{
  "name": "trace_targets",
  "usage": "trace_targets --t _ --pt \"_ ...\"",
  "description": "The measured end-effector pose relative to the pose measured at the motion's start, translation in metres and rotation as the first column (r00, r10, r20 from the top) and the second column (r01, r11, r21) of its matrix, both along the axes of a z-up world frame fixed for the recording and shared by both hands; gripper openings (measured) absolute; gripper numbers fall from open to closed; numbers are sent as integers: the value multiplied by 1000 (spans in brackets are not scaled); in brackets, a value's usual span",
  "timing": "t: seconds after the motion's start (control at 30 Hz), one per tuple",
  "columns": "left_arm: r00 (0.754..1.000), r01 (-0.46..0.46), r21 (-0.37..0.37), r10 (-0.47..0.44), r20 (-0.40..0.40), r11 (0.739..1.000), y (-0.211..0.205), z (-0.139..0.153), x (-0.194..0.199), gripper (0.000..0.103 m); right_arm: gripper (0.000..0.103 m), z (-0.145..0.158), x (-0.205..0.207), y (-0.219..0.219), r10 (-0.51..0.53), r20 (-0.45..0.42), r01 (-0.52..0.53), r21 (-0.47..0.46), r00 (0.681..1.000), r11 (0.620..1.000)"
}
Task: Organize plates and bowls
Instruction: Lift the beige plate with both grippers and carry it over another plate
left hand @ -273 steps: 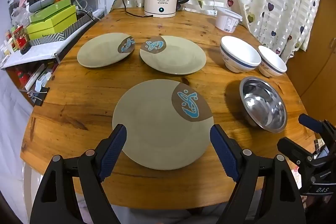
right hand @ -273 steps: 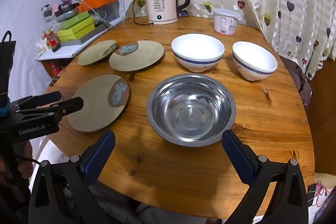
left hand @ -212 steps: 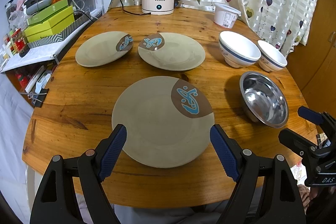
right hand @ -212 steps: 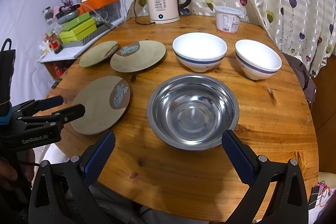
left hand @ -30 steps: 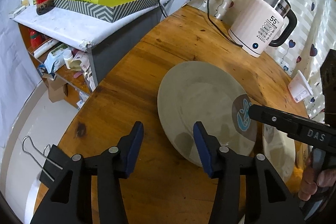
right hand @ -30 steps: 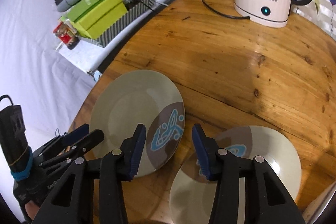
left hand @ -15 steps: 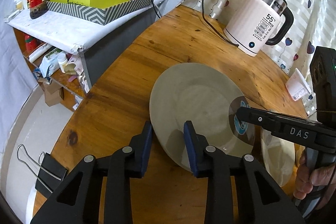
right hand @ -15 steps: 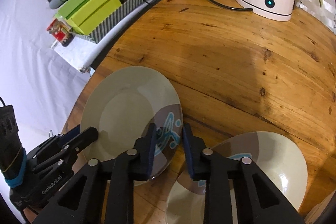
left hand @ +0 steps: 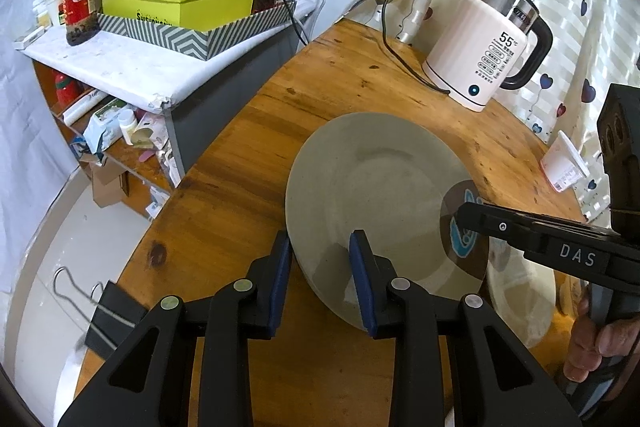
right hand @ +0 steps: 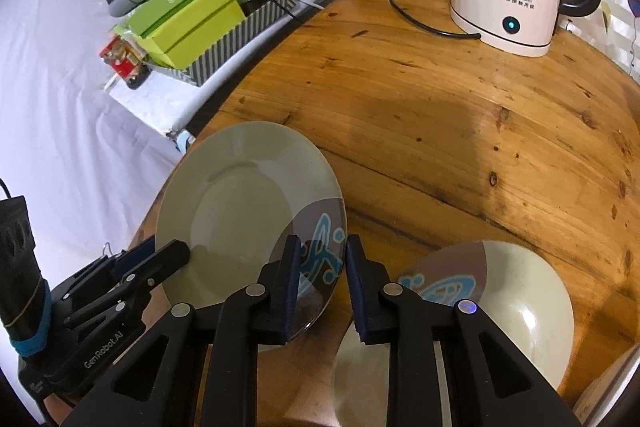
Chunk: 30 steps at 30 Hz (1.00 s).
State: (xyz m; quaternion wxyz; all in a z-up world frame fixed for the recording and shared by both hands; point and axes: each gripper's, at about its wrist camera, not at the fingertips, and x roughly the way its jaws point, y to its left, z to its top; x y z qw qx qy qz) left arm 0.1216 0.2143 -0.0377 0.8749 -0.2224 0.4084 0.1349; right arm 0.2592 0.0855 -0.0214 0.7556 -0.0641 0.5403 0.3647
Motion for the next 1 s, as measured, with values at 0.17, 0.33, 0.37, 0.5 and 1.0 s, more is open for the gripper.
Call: trace_targets --t 0.17,0.33,0.37,0.5,1.0 --pt "1000 7 6 -7 8 1000 -7 10 -12 31 22 10 -15 -10 -5 1 5 12 1000 1000" --pt "1000 25 13 -25 16 1000 -20 18 -27 31 22 19 -34 -27 -14 6 14 20 1000 1000" --pt "999 29 13 -29 16 999 -23 20 -30 31 22 20 -37 -30 -16 6 16 20 1000 1000" --pt "999 45 19 -45 16 999 -35 25 -41 31 22 26 -54 -48 -31 9 31 24 999 999" --pt "991 137 28 -137 6 990 -94 30 -82 31 22 32 -113 -116 -99 12 99 22 995 995"
